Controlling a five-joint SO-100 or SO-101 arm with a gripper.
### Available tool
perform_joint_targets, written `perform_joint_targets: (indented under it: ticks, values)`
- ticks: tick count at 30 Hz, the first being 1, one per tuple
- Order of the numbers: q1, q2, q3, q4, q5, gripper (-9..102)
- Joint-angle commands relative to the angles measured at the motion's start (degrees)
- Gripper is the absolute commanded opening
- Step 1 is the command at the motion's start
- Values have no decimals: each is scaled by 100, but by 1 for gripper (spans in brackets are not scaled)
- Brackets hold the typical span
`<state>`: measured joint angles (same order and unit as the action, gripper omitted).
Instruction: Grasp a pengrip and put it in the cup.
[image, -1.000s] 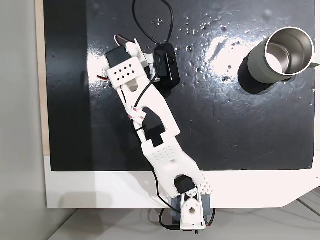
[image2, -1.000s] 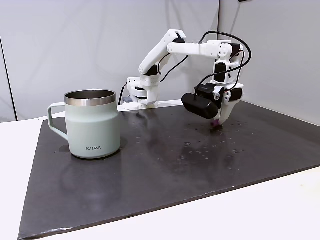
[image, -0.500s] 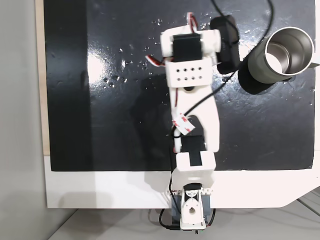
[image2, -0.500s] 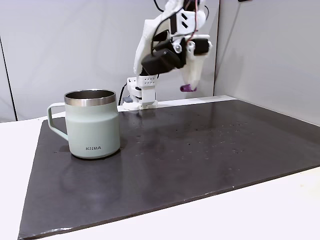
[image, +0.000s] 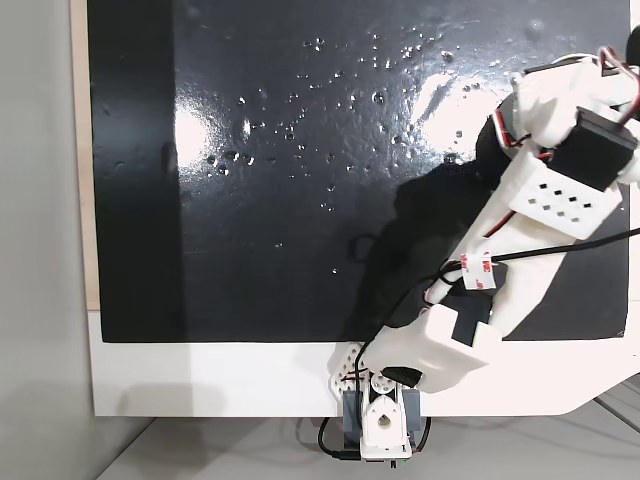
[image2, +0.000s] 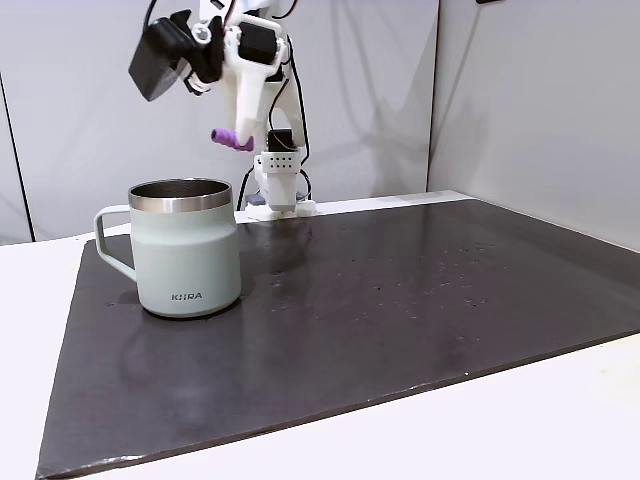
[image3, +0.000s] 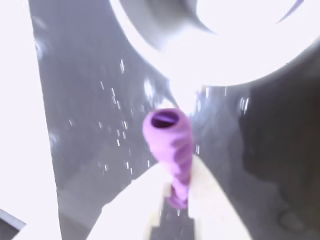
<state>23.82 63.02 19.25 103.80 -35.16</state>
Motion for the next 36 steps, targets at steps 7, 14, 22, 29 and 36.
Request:
perform_joint_targets:
  ticks: [7, 14, 22, 29, 36]
  values:
    - [624, -967, -2118, 26, -633, 0]
    - [580, -932, -2004, 79, -562, 9]
    - [360, -272, -888, 79, -448, 36]
    - [272, -211, -756, 79, -352, 35]
    - [193, -176, -756, 88, -299, 35]
